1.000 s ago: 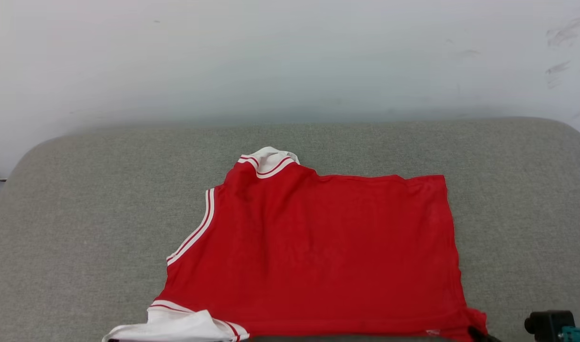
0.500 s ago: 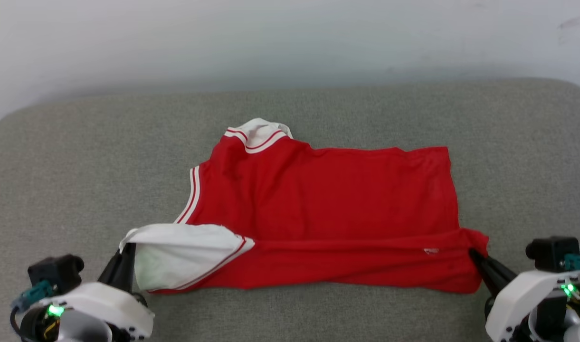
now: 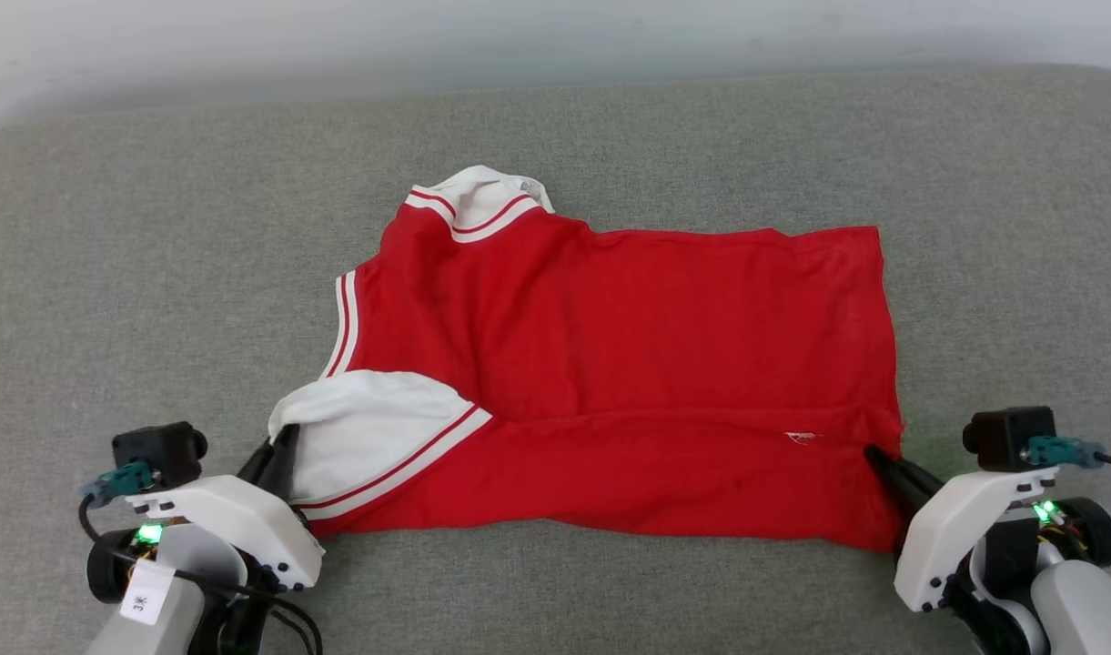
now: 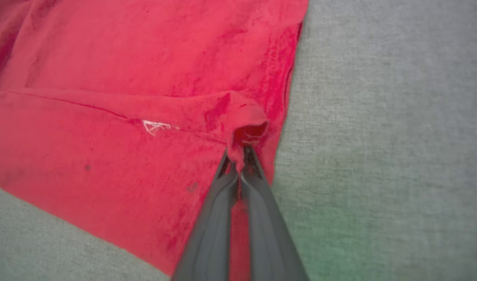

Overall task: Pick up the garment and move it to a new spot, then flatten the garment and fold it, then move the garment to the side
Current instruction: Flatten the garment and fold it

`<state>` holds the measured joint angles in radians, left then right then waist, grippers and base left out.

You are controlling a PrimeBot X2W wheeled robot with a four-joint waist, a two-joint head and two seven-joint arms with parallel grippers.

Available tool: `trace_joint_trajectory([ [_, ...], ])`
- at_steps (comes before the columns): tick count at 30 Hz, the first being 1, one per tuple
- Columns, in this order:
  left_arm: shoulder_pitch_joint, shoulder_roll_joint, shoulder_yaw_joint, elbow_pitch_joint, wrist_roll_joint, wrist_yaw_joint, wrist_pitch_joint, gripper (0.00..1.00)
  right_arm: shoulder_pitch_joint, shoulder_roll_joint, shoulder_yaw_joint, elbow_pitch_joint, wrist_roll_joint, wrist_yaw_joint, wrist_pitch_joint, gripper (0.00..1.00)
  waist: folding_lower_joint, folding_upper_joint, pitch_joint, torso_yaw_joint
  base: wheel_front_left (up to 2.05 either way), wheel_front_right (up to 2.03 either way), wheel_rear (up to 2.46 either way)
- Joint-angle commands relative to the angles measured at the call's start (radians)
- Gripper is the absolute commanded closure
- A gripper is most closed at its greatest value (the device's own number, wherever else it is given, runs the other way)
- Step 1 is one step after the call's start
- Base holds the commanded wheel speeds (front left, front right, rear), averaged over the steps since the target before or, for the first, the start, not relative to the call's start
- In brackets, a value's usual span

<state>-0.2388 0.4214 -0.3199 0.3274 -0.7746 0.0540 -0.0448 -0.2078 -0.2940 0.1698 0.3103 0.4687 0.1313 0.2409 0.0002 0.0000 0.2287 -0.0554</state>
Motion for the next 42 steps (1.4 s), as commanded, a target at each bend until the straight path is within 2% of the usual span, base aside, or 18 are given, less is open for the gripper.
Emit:
trace_joint_trajectory([
  [1, -0.015, -0.003, -0.005, 0.016, -0.004, -0.011, 0.007, 1.0, -0.017, 0.003, 0.01, 0.014, 0.011, -0.001, -0.009, 1.0, -0.0002, 0.0, 0.003, 0.0, 0.0, 0.0, 0.0],
  [5, -0.032, -0.014, -0.026, 0.077, -0.02, -0.038, 0.04, 1.0, -0.032, 0.006, 0.047, 0.076, 0.027, -0.001, -0.026, 1.0, -0.0002, 0.0, -0.003, 0.0, 0.0, 0.0, 0.0],
  [6, -0.035, -0.016, -0.029, 0.089, -0.021, -0.044, 0.042, 1.0, -0.033, 0.007, 0.056, 0.088, 0.034, -0.001, -0.03, 0.93, -0.0002, 0.0, -0.007, 0.0, 0.0, 0.0, 0.0],
  [7, -0.036, -0.018, -0.034, 0.101, -0.024, -0.048, 0.048, 0.75, -0.036, 0.006, 0.065, 0.096, 0.039, -0.001, -0.038, 0.79, -0.0002, 0.0, -0.013, 0.0, 0.0, 0.0, 0.0],
  [8, -0.036, -0.02, -0.037, 0.113, -0.027, -0.055, 0.05, 0.53, -0.038, 0.003, 0.074, 0.105, 0.044, -0.001, -0.044, 0.53, -0.0002, 0.0, -0.019, 0.0, 0.0, 0.0, 0.0],
  [9, -0.036, -0.02, -0.038, 0.123, -0.029, -0.059, 0.05, 0.11, -0.039, 0.0, 0.081, 0.111, 0.051, -0.001, -0.052, 0.04, -0.0002, 0.0, -0.026, 0.001, 0.0, 0.0, 0.0],
  [10, -0.035, -0.021, -0.037, 0.134, -0.032, -0.06, 0.046, 0.0, -0.04, 0.0, 0.087, 0.113, 0.055, -0.001, -0.065, 0.0, -0.0002, 0.0, -0.034, 0.001, 0.0, 0.0, 0.0],
  [17, -0.042, -0.02, -0.021, 0.156, -0.016, -0.041, -0.015, 0.0, -0.034, 0.022, 0.065, 0.076, 0.024, -0.001, -0.242, 0.0, -0.0002, 0.0, -0.09, -0.004, 0.0, 0.0, 0.0],
  [21, -0.05, 0.002, -0.011, 0.148, 0.001, -0.026, -0.043, 0.0, -0.013, 0.043, 0.033, 0.033, -0.021, -0.001, -0.333, 0.0, -0.0002, 0.0, -0.115, -0.007, 0.0, 0.0, 0.0],
  [27, -0.048, 0.047, -0.012, 0.108, 0.015, -0.008, -0.013, 0.0, 0.039, 0.08, -0.044, -0.055, -0.086, -0.001, -0.372, 0.0, -0.0002, 0.0, -0.152, -0.009, 0.0, 0.0, 0.0],
  [30, -0.029, 0.081, -0.017, 0.05, -0.005, -0.007, 0.069, 0.0, 0.077, 0.096, -0.071, -0.104, -0.108, -0.001, -0.351, 0.0, -0.0002, 0.0, -0.163, -0.01, 0.0, 0.0, 0.0],
  [35, 0.01, 0.153, -0.032, -0.073, -0.073, -0.008, 0.283, 0.0, 0.136, 0.129, -0.115, -0.179, -0.135, -0.001, -0.31, 0.0, -0.0002, 0.0, -0.169, -0.011, 0.0, 0.0, 0.0],
  [39, 0.04, 0.203, -0.037, -0.152, -0.132, 0.018, 0.443, 0.0, 0.159, 0.152, -0.134, -0.224, -0.152, -0.001, -0.285, 0.0, -0.0002, 0.0, -0.154, -0.014, 0.0, 0.0, 0.0],
  [42, 0.046, 0.218, -0.039, -0.192, -0.165, 0.037, 0.519, 0.0, 0.16, 0.164, -0.143, -0.248, -0.157, -0.001, -0.269, 0.0, -0.0002, 0.0, -0.135, -0.019, 0.0, 0.0, 0.0],
])
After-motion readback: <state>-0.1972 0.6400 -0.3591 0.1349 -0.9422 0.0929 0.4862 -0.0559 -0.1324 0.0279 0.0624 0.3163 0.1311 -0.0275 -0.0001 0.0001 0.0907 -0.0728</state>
